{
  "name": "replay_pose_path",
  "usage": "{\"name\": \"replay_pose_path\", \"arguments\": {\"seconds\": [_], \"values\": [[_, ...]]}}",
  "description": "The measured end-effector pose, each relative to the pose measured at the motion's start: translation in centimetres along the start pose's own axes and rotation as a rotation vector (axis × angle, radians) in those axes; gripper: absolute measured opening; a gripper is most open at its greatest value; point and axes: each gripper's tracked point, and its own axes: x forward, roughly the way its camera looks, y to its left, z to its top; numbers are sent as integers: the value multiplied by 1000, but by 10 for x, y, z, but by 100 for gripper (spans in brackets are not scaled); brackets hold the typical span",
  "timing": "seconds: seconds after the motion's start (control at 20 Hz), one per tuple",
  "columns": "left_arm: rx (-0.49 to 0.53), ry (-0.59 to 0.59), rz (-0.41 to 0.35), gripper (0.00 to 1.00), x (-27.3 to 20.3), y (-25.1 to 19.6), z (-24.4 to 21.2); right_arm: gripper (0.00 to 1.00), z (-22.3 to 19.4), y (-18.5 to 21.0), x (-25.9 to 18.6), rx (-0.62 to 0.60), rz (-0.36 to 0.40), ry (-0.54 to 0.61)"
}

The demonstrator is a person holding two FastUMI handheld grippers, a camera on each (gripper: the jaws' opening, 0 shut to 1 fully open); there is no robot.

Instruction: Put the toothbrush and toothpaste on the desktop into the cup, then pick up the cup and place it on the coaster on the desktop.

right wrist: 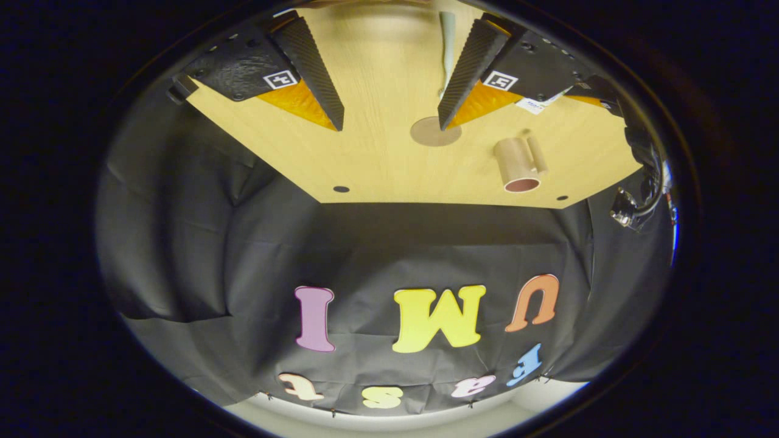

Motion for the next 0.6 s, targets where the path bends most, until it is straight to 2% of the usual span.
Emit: {"name": "replay_pose_path", "arguments": {"seconds": [0.1, 0.15, 0.25, 0.35, 0.4, 0.6], "values": [[-23, -43, 28, 46, -4, 4, 11, 94, -6, 5, 3, -8, 14, 24], [-28, -85, 40, 41, -9, 7, 21, 96, -10, 6, 3, -9, 21, 35], [-28, -163, 63, 41, -21, 13, 37, 94, -16, 11, 6, -7, 40, 53], [-25, -224, 80, 41, -33, 14, 50, 94, -24, 19, 8, 3, 81, 81], [-28, -252, 85, 41, -41, 12, 56, 96, -31, 24, 10, 3, 103, 102], [-61, -342, 80, 41, -63, 7, 73, 95, -60, 40, 22, -35, 117, 192]]}}
